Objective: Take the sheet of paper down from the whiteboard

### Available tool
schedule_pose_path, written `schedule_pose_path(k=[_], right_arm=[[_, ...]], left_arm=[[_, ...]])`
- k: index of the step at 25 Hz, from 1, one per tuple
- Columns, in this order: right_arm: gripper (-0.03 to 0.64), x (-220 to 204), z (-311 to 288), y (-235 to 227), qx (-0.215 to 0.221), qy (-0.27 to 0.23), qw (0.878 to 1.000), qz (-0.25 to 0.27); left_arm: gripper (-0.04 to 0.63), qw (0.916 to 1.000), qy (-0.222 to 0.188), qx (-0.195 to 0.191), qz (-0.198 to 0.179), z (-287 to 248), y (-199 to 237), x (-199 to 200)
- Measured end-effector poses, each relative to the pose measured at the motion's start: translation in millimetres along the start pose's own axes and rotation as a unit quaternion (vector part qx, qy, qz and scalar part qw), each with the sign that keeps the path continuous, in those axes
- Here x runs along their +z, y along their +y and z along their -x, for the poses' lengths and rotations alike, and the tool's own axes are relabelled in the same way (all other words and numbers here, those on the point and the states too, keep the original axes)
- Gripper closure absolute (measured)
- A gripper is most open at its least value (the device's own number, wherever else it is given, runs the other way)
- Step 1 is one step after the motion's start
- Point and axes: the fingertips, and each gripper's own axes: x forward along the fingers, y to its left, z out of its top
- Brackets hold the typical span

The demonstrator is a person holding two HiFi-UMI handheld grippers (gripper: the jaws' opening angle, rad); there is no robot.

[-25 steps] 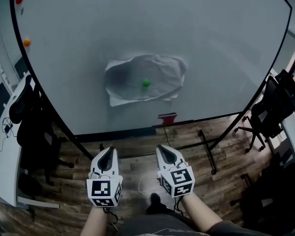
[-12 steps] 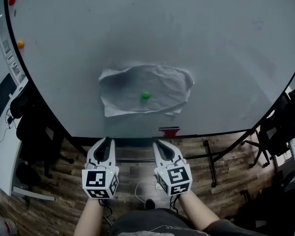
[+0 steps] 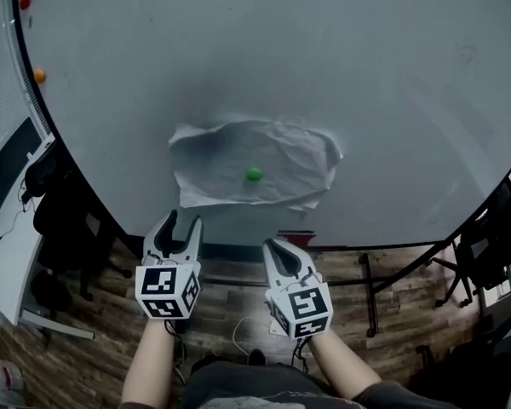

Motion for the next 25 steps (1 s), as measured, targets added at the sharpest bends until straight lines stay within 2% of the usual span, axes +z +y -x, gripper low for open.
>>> schedule_pose_path(k=[13, 16, 20, 25], right_arm=[[0.592, 15.5, -19.4, 1.9, -0.036, -0.003, 0.999, 0.005], [0.592, 23.0, -22.0, 0.9, -0.047, -0.007, 0.999, 0.008], [0.592, 35.2, -27.8, 3.1, -0.058, -0.016, 0.998, 0.029], [0.591, 70.8, -36.2, -12.7, -0.097, -0.060, 0.993, 0.042]], left_arm=[[0.415, 0.9985, 0.009, -0.053, 0.012, -31.2, 5.0, 18.2], [0.533, 0.9986, 0.009, -0.051, 0.012, -33.1, 7.6, 17.6], [0.569, 0.9984, 0.009, -0.055, 0.010, -32.5, 8.2, 17.3], [0.578, 0.9979, 0.002, -0.063, 0.013, -30.5, 1.5, 19.2]])
